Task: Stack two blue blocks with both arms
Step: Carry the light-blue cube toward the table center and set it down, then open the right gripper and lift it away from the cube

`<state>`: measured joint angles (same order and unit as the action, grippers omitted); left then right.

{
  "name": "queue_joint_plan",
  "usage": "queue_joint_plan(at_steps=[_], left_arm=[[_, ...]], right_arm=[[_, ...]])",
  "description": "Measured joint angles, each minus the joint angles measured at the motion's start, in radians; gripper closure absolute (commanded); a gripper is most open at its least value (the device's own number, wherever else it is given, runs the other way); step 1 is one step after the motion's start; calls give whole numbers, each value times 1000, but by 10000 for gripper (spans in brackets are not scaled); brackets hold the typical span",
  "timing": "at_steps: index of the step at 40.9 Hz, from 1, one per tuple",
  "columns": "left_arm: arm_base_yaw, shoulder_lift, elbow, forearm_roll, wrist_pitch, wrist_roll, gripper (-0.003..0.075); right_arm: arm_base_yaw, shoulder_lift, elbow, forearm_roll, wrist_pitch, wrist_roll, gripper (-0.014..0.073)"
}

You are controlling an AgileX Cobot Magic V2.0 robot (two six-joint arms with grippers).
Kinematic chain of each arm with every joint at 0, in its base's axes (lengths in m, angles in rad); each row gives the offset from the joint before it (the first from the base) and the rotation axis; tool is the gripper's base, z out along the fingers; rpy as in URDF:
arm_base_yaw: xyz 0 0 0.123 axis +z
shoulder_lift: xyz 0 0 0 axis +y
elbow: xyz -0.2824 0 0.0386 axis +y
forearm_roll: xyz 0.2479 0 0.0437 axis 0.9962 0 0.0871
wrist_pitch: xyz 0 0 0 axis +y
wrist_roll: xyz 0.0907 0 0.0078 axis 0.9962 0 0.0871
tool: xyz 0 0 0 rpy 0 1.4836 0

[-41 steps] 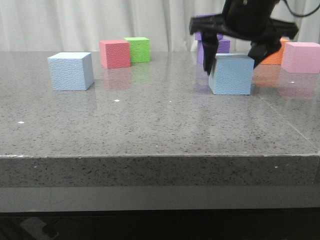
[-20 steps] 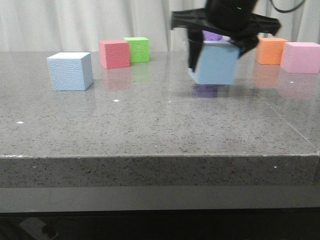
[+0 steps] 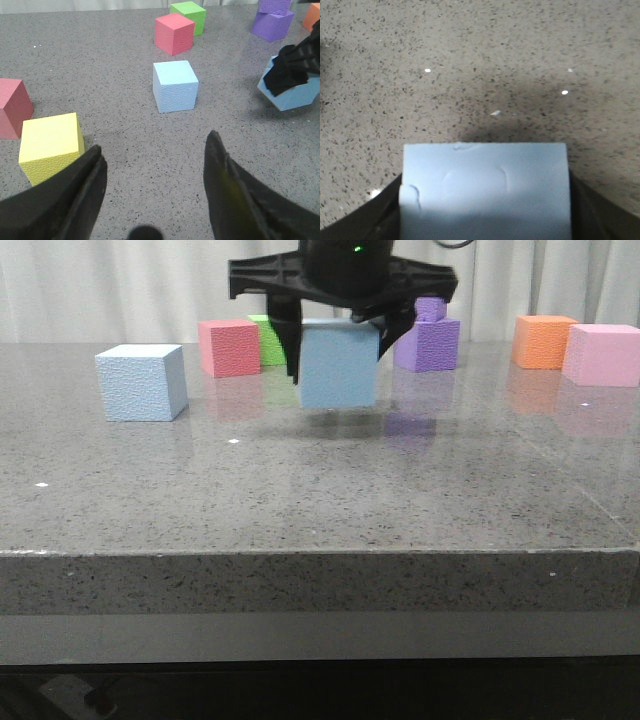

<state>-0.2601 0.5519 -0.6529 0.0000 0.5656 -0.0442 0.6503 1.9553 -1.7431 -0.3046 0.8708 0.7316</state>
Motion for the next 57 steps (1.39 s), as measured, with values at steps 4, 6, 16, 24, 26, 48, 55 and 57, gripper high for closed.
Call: queue_joint_plan(at_steps=[4,6,16,24,26,48,55,57], left_arm=[[0,0,0,0,0,0,293],[0,0,0,0,2,0,293],[0,0,0,0,6,0,293],[0,0,0,0,6,0,293],[0,0,0,0,6,0,293],[0,0,0,0,2,0,293],[0,0,0,0,-1,0,293],[0,0,0,0,-1,0,293]], right_arm=[[6,28,-8,0,-4,23,68],[6,36,-8,0,-10,32,6],[6,53,-11,0,-34,44,-71],[6,31,-22,0,-20,32,-71],[6,7,-22,0,-1,9,-71],[-185,-544,256,320,102,-779,-71],[-193,-794,521,343,-42,-845,-71],[-193,-860,610,347,-84,-850,-71]])
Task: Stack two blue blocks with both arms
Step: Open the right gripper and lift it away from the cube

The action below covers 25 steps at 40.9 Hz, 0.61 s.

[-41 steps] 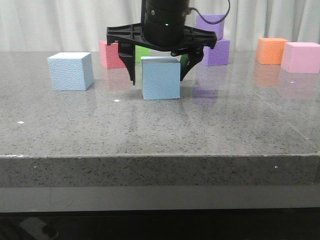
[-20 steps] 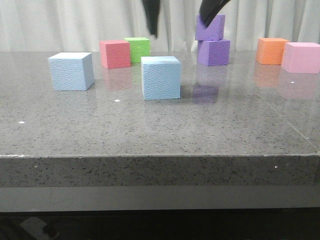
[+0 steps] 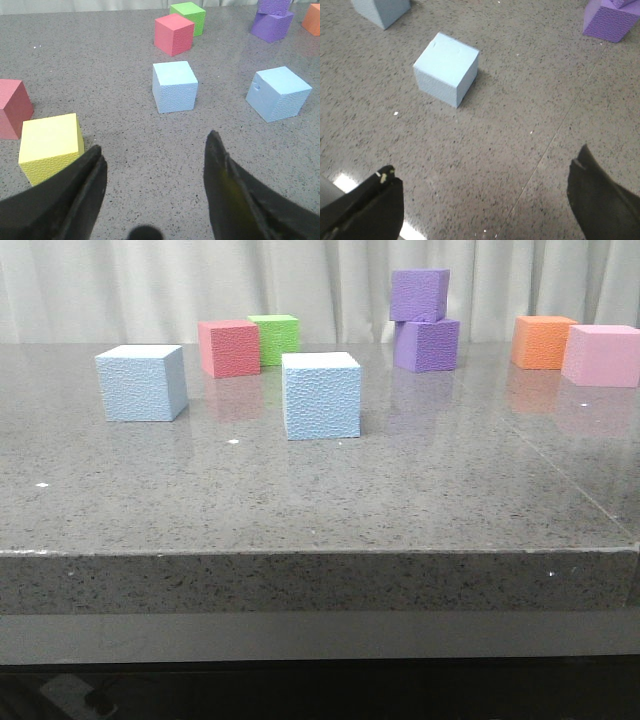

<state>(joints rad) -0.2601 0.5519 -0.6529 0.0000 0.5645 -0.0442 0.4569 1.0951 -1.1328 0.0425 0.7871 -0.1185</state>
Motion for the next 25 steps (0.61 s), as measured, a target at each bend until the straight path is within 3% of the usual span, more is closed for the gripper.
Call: queue_joint_plan(at_steps=[9,19,25], left_arm=[[0,0,0,0,-4,0,293],[0,2,0,0,-6,0,282],[-2,55,-56,0,0,0,168]], right_arm=[[-2,-256,252,62,-107,-3,-71],[-2,-387,316,78,-121,-3,-71],[-2,-391,320,79,-121,-3,-71]])
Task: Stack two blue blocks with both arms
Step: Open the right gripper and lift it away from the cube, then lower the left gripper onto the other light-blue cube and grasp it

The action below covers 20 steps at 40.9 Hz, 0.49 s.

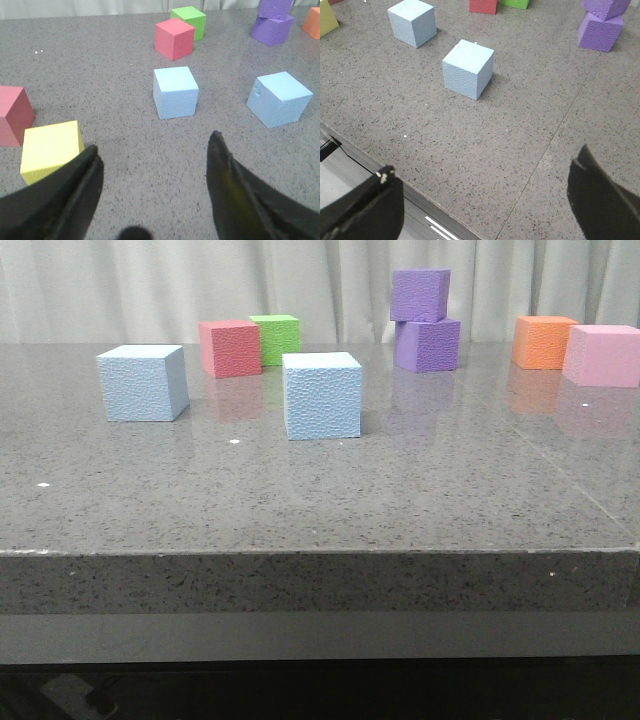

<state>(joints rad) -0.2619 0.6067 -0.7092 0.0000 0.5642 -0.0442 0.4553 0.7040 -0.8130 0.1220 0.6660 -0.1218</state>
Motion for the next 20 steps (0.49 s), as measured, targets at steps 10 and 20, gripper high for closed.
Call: queue_joint_plan(at_steps=[10,20], left_arm=[[-33,221,-173,0,9,65,87],[-131,513,-341,31,14,149,92]], right_arm=[[0,0,2,0,0,0,-71],[0,0,2,0,0,0,-71]])
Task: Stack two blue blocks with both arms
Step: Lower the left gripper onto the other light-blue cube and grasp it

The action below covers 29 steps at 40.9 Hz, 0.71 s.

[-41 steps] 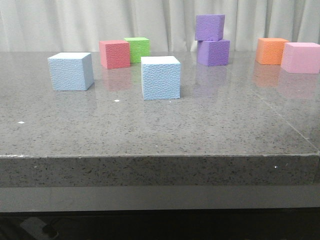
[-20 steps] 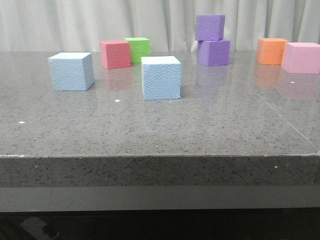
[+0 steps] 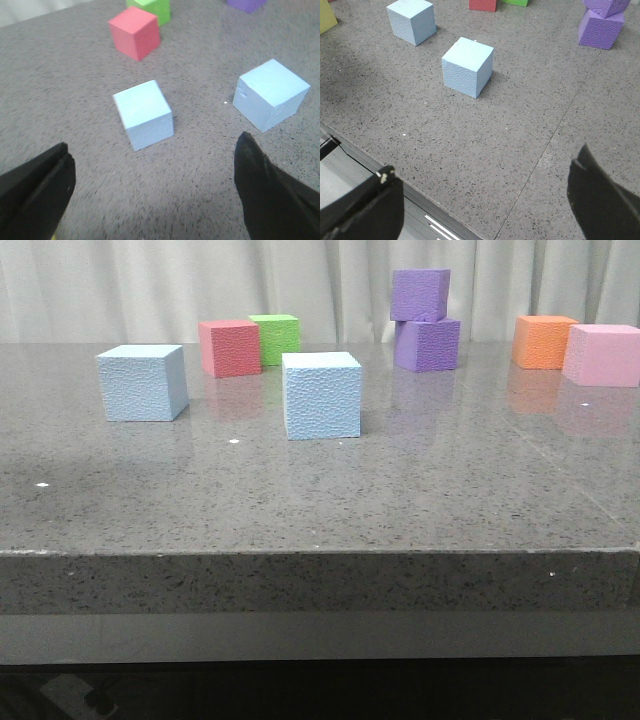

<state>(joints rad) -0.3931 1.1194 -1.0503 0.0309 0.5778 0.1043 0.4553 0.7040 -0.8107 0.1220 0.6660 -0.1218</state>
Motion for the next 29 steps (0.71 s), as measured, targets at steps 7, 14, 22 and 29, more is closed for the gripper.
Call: queue_joint_plan(at_steps=[7,14,22,29], left_arm=[[-15,218,-168,46,102,-42,92],[-15,440,-374,159,265,-229,92],[-9,639,-578,188,373,-352,92],[17,749,-703,182,427,-381,92]], right_arm=[[0,0,0,0,0,-1,-71],[0,0,0,0,0,-8,-71],[0,0,0,0,0,-8,-71],[0,0,0,0,0,-8,-71]])
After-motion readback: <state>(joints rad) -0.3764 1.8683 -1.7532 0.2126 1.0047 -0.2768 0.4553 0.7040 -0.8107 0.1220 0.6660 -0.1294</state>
